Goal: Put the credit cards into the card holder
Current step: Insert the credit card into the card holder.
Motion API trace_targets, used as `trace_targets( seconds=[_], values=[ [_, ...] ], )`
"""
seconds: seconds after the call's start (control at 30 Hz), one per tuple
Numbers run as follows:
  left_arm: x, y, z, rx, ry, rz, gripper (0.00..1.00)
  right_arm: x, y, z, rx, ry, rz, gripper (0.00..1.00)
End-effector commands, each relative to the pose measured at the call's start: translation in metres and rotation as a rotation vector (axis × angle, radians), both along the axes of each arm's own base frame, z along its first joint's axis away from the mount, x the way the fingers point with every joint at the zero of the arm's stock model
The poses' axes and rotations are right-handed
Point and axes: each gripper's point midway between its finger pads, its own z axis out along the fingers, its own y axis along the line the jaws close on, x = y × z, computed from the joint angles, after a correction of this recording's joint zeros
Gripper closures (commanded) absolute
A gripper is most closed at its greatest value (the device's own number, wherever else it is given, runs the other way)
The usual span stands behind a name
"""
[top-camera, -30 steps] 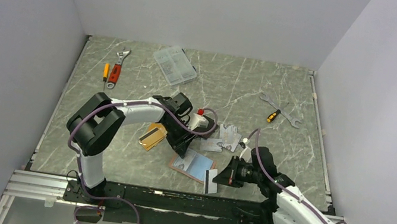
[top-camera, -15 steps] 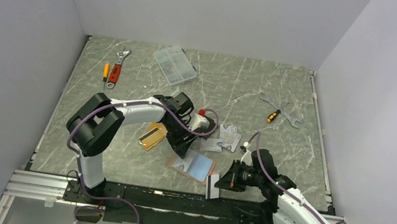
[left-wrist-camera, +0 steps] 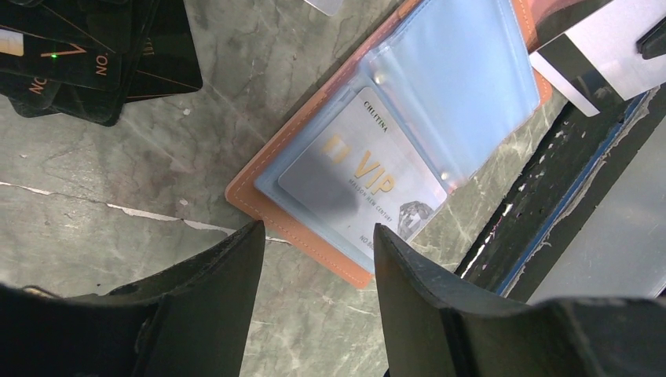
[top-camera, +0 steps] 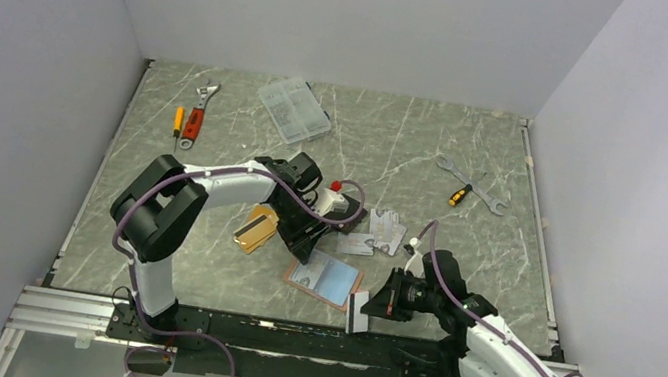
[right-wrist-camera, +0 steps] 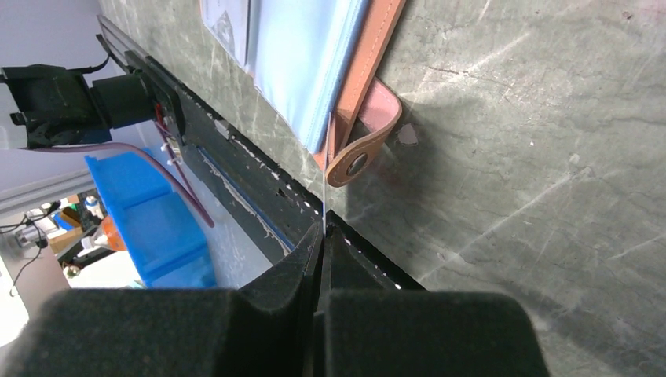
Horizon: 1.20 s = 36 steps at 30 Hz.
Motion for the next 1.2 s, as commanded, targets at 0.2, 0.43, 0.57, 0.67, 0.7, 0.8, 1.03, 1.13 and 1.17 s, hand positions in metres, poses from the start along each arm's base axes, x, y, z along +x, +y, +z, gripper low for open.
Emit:
trace_targets(
  seconds=[0.2, 0.43, 0.57, 0.67, 0.7, 0.8, 1.03, 1.13, 1.17],
  values=[
    [0.007, -0.006, 0.017, -0.052, -0.031, -0.018, 0.42, 0.009, 0.006, 0.013, 0.050, -0.063, 0.005, 1.00],
    [0.005, -0.005, 0.017, -0.057, -0.029, -0.021, 0.43, 0.010, 0.005, 0.017, 0.051, -0.076, -0.006, 1.00],
    [0.006, -0.007, 0.019, -0.069, -0.030, -0.021, 0.43, 0.017, 0.011, 0.026, 0.090, -0.100, -0.006, 1.00],
    [0.006, -0.005, 0.020, -0.075, -0.027, -0.018, 0.43, 0.021, 0.015, 0.032, 0.104, -0.112, 0.012, 1.00],
    [0.007, -0.005, 0.021, -0.076, -0.028, -0.016, 0.43, 0.022, 0.016, 0.034, 0.106, -0.118, 0.015, 1.00],
    [0.010, -0.003, 0.023, -0.089, -0.019, -0.003, 0.43, 0.025, 0.018, 0.040, 0.119, -0.132, 0.019, 1.00],
    [0.019, 0.003, 0.032, -0.135, -0.006, 0.031, 0.44, 0.037, 0.027, 0.064, 0.177, -0.197, 0.016, 1.00],
    [0.019, 0.004, 0.036, -0.162, 0.000, 0.037, 0.44, 0.045, 0.032, 0.066, 0.183, -0.206, 0.025, 1.00],
    [0.019, 0.005, 0.038, -0.172, 0.005, 0.038, 0.44, 0.047, 0.034, 0.064, 0.178, -0.194, 0.029, 1.00]
  ],
)
